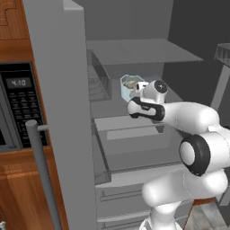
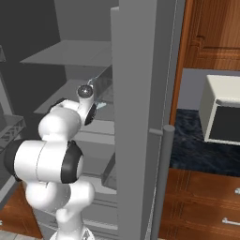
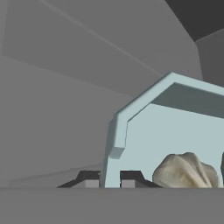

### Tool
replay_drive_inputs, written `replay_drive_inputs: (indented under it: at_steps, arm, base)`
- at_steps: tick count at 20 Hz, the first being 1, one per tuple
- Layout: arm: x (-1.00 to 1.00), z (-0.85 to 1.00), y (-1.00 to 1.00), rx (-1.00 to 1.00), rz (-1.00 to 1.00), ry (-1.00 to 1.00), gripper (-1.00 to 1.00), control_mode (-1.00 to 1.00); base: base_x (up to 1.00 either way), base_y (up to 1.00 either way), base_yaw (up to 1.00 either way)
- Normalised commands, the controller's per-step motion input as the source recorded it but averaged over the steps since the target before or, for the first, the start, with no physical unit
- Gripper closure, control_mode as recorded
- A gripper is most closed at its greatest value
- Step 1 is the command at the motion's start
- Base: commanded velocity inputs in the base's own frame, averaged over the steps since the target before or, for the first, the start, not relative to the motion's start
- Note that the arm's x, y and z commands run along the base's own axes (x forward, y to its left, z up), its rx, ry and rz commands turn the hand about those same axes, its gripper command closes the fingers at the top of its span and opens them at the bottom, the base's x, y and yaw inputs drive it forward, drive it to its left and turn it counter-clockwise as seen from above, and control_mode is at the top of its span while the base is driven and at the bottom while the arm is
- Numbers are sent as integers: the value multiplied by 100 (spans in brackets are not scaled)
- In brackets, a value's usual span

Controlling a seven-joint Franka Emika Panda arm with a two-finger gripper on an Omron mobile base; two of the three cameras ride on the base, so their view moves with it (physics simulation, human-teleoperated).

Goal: Place two dumplings into each of the tupperware containers and then place the containers in the fridge.

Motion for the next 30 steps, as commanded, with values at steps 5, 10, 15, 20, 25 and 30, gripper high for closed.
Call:
replay_drive_inputs:
  at_steps: [5, 10, 15, 20, 25, 30]
  arm:
    - [19, -15, 4, 0, 0, -4, 100, -100]
    - [0, -7, 3, 0, 0, 0, 100, -100]
    - [0, -9, 1, 0, 0, 0, 100, -100]
    - [0, 0, 0, 0, 0, 0, -100, -100]
    - [0, -1, 0, 0, 0, -3, -100, -100]
    - [-4, 0, 0, 0, 0, -18, -100, -100]
  base:
    - [0, 0, 0]
    - [0, 0, 0]
    - [0, 0, 0]
    - [0, 0, 0]
    - [0, 0, 0]
    - [0, 0, 0]
